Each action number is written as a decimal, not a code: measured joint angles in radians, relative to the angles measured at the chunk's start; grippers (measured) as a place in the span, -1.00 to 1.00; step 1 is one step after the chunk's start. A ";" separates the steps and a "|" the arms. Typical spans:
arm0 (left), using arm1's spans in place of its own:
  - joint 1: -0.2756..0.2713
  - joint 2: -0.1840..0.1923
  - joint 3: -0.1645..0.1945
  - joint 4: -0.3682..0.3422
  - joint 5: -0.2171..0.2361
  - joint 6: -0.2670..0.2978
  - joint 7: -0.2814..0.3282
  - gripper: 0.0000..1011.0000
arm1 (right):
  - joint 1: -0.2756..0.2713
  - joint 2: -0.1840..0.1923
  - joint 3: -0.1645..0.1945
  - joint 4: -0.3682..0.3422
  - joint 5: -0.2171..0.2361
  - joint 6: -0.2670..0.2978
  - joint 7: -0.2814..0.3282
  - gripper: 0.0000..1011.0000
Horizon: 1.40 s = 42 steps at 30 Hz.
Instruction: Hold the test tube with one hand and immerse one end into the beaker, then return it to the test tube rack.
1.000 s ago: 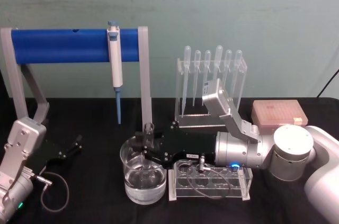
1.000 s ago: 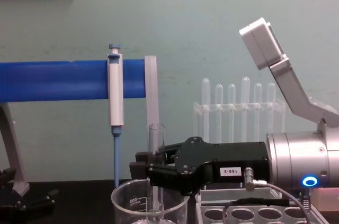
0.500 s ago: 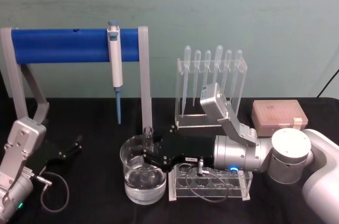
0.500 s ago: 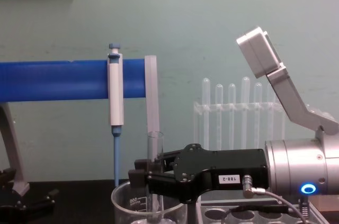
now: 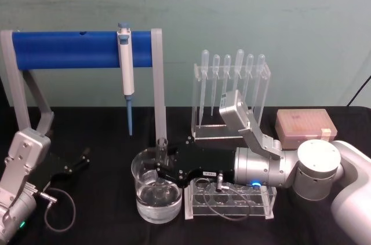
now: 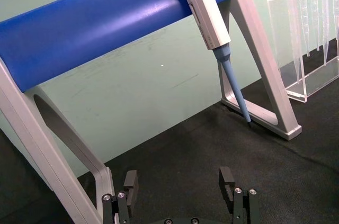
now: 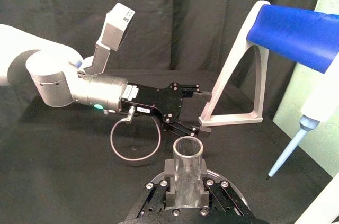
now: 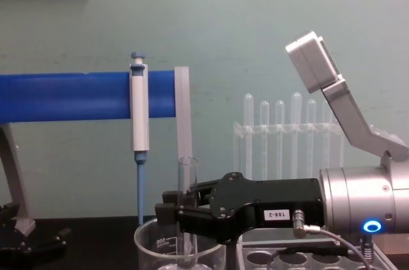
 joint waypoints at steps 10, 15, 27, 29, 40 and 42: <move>0.000 0.000 0.000 0.000 0.000 0.000 0.000 0.98 | 0.001 0.001 0.000 -0.001 0.000 0.000 0.000 -0.56; 0.000 0.000 0.000 0.000 0.000 0.000 0.000 0.98 | 0.001 0.001 0.000 -0.001 0.000 0.001 0.000 -0.56; 0.000 0.000 0.000 0.000 0.000 0.000 0.000 0.98 | 0.001 0.001 0.000 -0.001 0.000 0.001 -0.001 -0.56; 0.000 0.000 0.000 0.000 0.000 0.000 0.000 0.98 | 0.001 0.001 0.000 -0.001 0.000 0.001 -0.001 -0.56; 0.000 0.000 0.000 0.000 0.000 0.000 0.000 0.98 | 0.001 0.001 0.000 -0.001 0.000 0.001 -0.001 -0.56; 0.000 0.000 0.000 0.000 0.000 0.000 0.000 0.98 | 0.001 0.001 0.000 -0.001 0.000 0.001 -0.001 -0.56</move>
